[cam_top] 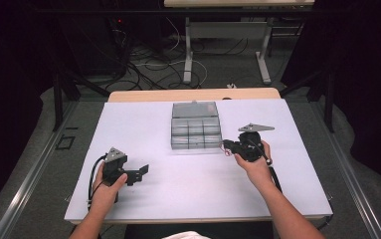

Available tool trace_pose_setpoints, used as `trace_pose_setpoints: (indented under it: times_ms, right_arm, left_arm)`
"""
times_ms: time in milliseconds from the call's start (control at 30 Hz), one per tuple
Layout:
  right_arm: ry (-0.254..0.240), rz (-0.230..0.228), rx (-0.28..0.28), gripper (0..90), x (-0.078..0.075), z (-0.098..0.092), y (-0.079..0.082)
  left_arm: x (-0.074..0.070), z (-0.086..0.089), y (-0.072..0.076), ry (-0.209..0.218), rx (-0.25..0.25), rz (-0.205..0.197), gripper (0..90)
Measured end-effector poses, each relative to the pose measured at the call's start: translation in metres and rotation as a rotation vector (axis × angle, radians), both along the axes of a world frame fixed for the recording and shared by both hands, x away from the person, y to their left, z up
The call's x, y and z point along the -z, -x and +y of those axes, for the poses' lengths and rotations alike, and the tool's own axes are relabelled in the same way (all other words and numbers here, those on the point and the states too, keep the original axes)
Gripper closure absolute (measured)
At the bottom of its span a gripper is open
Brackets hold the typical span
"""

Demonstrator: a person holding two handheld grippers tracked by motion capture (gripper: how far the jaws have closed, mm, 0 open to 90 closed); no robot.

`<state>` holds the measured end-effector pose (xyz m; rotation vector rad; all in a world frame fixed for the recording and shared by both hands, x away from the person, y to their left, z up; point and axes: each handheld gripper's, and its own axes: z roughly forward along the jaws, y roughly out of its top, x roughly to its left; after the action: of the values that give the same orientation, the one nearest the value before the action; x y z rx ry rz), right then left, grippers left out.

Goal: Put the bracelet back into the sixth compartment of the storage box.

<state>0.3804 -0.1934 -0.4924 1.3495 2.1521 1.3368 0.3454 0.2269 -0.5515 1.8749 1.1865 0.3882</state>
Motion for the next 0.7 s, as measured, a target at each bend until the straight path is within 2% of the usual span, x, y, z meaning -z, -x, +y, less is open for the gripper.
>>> trace_pose_setpoints:
  times_ms: [200, 700]
  right_arm:
    - [0.012, -0.012, -0.016, 90.0, -0.002, 0.007, -0.006]
    - [0.013, 0.006, -0.014, 90.0, -0.010, 0.020, -0.021]
  left_arm:
    - [0.000, 0.000, 0.000, 0.003, 0.000, -0.001, 2.2]
    - [0.000, 0.000, 0.000, 0.006, 0.000, 0.000, 2.2]
